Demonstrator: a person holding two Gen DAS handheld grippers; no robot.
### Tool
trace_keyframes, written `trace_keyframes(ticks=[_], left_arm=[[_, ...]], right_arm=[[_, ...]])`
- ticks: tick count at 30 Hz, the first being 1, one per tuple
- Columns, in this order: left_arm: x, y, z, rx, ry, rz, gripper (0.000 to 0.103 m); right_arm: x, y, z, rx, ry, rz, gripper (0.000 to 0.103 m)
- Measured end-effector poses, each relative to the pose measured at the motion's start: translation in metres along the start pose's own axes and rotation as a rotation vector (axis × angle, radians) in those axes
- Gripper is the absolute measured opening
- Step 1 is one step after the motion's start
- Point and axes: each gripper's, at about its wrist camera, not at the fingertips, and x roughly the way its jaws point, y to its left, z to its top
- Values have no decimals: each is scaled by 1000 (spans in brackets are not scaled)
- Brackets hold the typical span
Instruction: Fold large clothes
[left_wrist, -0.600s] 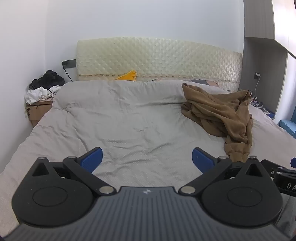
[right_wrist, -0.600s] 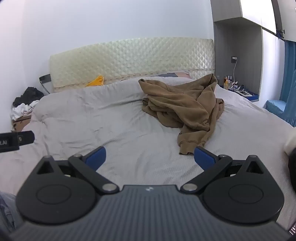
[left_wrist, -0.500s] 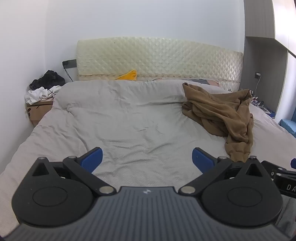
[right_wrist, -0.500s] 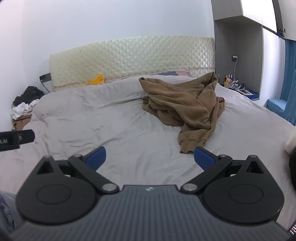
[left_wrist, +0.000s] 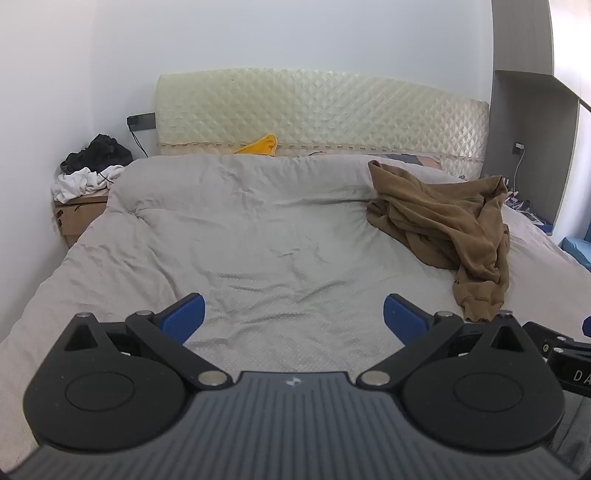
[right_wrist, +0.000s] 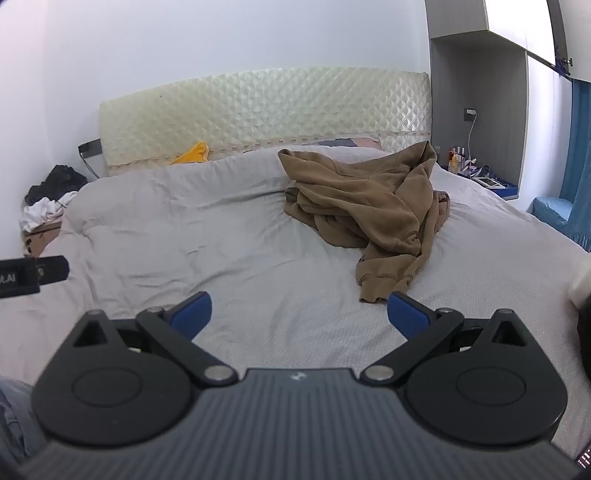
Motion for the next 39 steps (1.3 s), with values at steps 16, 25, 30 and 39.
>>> trace_keyframes(ticks=[16,25,30,39], left_arm=[[2,3,-1,-5,2,-10,103],[2,3,-1,-4,2,-12,103],[3,4,-2,-5,0,-14,103],[1,3,-3,-13,0,-16,103]], right_arm=[[1,1,-1,-6,2,-4,103],[1,1,-1,-5,4,-3,103],[0,0,-1,-2,3,-5,103],[0,0,-1,-4,8,-5,103]])
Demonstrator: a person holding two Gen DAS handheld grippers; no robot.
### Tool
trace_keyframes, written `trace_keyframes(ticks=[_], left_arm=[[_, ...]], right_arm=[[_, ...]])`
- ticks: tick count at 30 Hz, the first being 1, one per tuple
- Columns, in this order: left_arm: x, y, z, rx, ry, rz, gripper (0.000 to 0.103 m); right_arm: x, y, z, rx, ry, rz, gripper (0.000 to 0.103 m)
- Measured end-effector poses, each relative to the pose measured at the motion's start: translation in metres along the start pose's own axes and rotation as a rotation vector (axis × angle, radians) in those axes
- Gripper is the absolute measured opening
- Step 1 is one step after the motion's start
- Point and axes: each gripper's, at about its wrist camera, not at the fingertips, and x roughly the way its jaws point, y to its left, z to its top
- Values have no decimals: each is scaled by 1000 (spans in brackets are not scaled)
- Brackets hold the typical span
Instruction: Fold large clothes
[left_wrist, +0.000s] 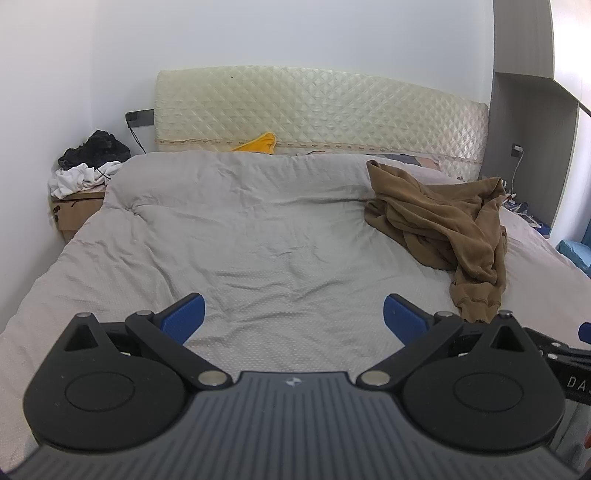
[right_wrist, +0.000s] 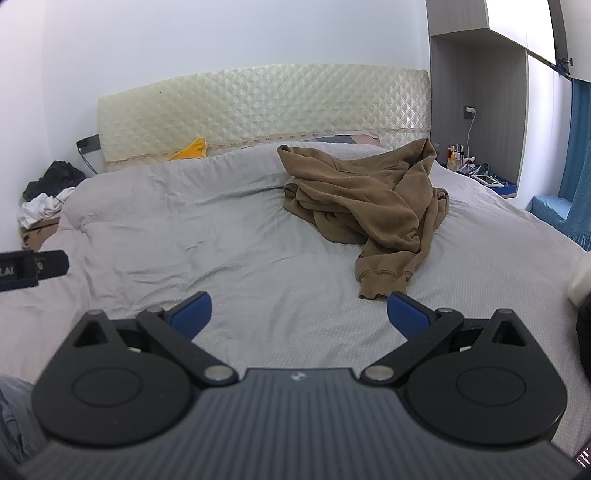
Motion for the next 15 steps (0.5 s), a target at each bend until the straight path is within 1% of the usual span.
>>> trace_keyframes(ticks=[11,15], left_arm=[[-1,1,-3,10,2,-13,103],[0,4,-4,-3,7,-20,103]], right_arm=[[0,2,-1,2,5,-7,103],[1,1,-1,19,3,3,103]])
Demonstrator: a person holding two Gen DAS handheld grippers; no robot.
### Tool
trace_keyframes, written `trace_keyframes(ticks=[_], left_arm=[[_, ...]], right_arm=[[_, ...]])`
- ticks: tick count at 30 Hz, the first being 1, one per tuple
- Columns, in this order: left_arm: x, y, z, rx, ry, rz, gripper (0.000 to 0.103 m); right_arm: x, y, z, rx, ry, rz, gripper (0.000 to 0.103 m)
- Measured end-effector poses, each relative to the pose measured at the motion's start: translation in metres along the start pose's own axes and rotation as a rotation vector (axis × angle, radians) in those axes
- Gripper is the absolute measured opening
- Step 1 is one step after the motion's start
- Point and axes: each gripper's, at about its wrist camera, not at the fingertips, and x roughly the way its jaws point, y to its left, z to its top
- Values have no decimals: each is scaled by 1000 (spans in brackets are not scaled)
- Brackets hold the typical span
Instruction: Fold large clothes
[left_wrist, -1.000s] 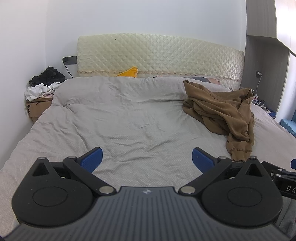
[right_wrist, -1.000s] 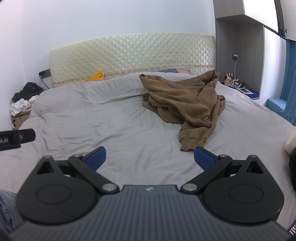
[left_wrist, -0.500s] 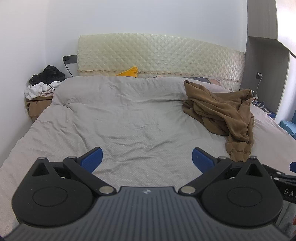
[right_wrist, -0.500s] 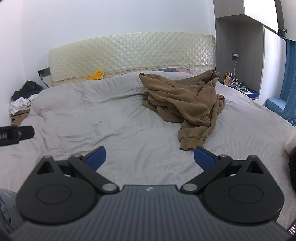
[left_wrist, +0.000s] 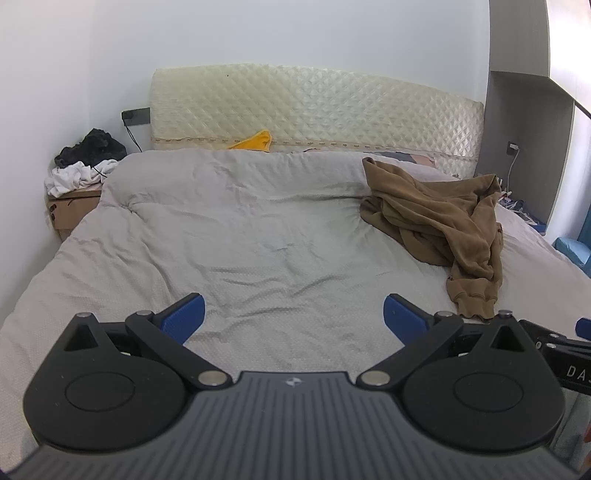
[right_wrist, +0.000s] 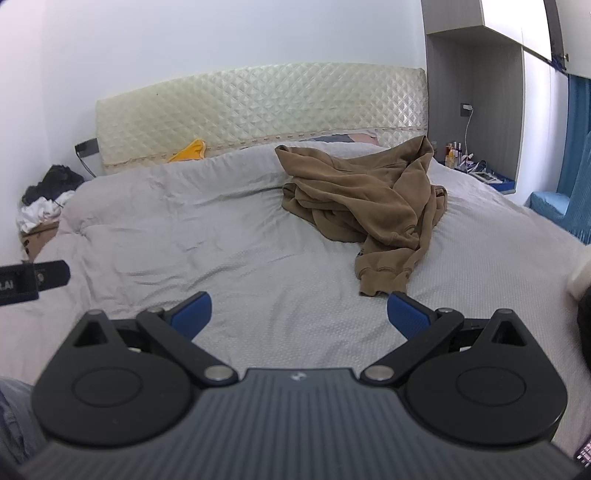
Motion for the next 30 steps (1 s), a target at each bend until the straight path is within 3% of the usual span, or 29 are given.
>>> trace_keyframes(ticks=[18,30], left_arm=[[8,3,-9,-14,26,-46,103],[56,-32,2,58,42,-103,103]], right_arm=[[-2,1,-7,15,3,-9,103],[21,-22,-1,54,4,-29,103]])
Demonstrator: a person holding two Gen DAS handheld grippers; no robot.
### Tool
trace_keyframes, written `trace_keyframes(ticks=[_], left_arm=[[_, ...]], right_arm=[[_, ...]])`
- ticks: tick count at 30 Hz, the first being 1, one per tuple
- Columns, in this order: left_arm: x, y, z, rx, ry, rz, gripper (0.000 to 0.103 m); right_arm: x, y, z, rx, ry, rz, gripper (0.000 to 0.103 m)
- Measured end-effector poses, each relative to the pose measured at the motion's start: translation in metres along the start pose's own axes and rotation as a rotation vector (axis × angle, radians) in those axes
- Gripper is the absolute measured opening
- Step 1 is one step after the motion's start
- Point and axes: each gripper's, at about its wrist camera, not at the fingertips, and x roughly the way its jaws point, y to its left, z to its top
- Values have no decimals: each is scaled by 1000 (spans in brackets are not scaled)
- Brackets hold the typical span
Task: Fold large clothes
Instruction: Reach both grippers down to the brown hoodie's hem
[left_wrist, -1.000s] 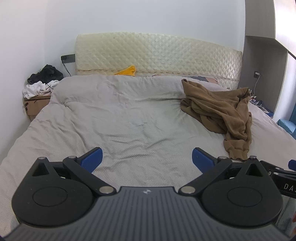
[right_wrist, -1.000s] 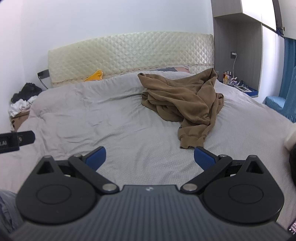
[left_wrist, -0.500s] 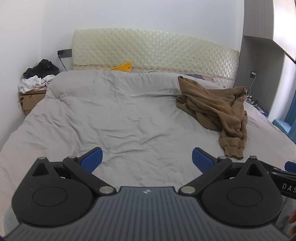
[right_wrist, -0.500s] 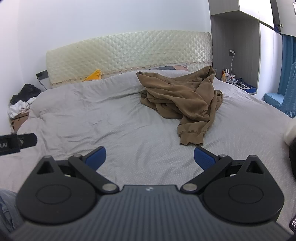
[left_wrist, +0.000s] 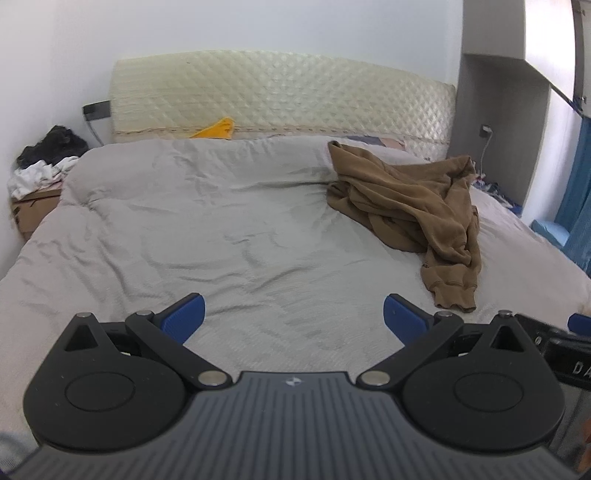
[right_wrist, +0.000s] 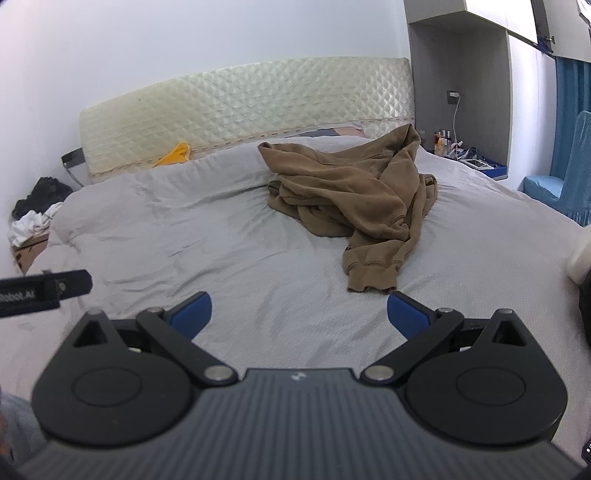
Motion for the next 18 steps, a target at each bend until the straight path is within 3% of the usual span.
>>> trace_keyframes(ticks=[9,18], left_arm=[[75,-30,33,43,25,-97,103],[182,-78,94,23,23,-241,103]], right_arm=[[42,-29,20,67,-2,25,103],[105,-86,71,152,-11,70,103]])
